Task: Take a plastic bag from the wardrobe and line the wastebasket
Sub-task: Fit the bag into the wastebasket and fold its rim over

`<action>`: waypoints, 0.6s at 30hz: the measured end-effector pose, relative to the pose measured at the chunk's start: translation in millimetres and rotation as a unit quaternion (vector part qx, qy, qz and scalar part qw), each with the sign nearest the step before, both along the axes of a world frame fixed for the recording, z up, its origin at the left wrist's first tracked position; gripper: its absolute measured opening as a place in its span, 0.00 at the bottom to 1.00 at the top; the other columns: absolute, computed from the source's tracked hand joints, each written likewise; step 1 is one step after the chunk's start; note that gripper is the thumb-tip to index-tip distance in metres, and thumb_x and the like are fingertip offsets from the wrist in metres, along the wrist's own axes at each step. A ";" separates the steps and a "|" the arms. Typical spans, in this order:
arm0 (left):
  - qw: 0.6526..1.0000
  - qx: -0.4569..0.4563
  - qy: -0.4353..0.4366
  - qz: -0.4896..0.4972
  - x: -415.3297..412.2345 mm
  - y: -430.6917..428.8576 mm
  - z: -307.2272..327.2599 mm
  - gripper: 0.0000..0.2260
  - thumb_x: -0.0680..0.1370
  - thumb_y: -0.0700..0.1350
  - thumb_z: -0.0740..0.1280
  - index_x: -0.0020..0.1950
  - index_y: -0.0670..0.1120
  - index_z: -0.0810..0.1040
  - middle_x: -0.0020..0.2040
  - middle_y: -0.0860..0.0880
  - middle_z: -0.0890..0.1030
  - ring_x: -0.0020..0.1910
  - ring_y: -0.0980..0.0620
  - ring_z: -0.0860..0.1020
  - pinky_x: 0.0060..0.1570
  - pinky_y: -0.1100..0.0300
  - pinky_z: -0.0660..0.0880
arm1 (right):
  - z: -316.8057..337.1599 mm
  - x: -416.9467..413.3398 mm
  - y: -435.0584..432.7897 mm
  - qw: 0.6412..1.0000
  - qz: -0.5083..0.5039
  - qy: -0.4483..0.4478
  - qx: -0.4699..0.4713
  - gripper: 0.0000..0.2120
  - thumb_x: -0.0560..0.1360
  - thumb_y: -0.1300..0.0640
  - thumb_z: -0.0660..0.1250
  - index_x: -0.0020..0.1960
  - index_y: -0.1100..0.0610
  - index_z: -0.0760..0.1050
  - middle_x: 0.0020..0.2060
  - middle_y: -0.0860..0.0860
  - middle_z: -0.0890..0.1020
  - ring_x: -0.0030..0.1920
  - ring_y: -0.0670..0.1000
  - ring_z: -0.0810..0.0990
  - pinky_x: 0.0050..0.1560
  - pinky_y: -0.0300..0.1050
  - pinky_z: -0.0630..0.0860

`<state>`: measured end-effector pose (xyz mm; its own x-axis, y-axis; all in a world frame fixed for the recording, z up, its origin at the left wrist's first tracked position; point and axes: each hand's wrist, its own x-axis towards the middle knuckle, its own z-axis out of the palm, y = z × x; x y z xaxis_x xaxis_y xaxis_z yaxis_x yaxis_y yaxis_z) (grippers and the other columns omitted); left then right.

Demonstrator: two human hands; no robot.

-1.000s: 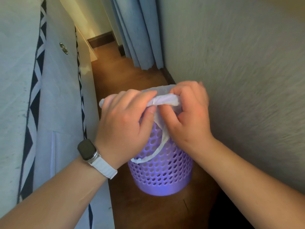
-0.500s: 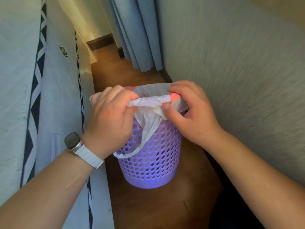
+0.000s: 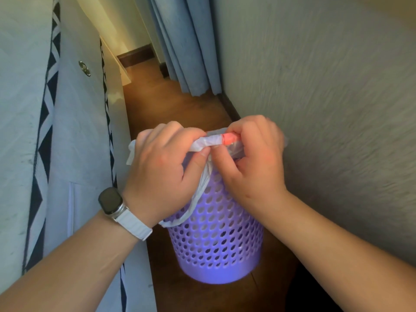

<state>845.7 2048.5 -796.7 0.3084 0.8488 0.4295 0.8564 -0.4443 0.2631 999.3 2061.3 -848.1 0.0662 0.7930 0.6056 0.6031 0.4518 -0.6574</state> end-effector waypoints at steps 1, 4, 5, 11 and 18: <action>1.000 0.002 0.006 0.003 -2.4 1.7 0.2 0.12 0.80 0.51 0.59 0.50 0.48 0.79 0.41 0.52 0.74 0.42 0.47 0.75 0.47 0.49 0.67 | 1.4 -0.3 -0.7 1.000 0.012 0.006 -0.005 0.09 0.73 0.50 0.68 0.46 0.57 0.75 0.41 0.50 0.75 0.44 0.52 0.74 0.49 0.50 0.68; 1.000 0.005 -0.002 0.011 -13.6 8.9 2.1 0.10 0.79 0.50 0.59 0.44 0.47 0.77 0.39 0.54 0.72 0.40 0.46 0.74 0.43 0.49 0.67 | 3.5 5.9 1.9 0.997 0.080 0.016 -0.002 0.13 0.74 0.50 0.67 0.52 0.59 0.77 0.47 0.51 0.78 0.50 0.53 0.77 0.54 0.54 0.71; 1.000 0.003 -0.011 0.014 -17.7 11.3 2.6 0.10 0.78 0.49 0.59 0.43 0.47 0.76 0.38 0.53 0.72 0.39 0.45 0.74 0.41 0.49 0.67 | 2.8 9.8 4.5 0.995 0.097 0.020 0.002 0.15 0.74 0.50 0.66 0.54 0.60 0.77 0.49 0.52 0.79 0.53 0.54 0.77 0.56 0.56 0.71; 0.999 0.011 -0.047 -0.008 -24.2 14.6 0.5 0.09 0.79 0.46 0.60 0.41 0.44 0.75 0.35 0.53 0.69 0.36 0.48 0.70 0.38 0.45 0.68 | -7.6 24.4 22.9 0.991 0.104 0.074 -0.034 0.17 0.73 0.50 0.67 0.56 0.61 0.79 0.56 0.54 0.78 0.59 0.54 0.77 0.62 0.54 0.72; 0.998 -0.007 -0.065 -0.025 -22.3 10.1 2.0 0.11 0.77 0.48 0.61 0.49 0.44 0.79 0.42 0.51 0.76 0.42 0.47 0.74 0.44 0.46 0.71 | -6.1 19.2 19.9 0.995 0.058 0.079 -0.017 0.08 0.72 0.54 0.65 0.42 0.60 0.73 0.41 0.49 0.74 0.44 0.54 0.74 0.47 0.58 0.72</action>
<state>823.4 2058.6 -794.7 0.2925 0.8396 0.4578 0.7911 -0.4814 0.3774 1018.5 2081.2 -854.2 0.0656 0.8210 0.5671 0.4367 0.4874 -0.7561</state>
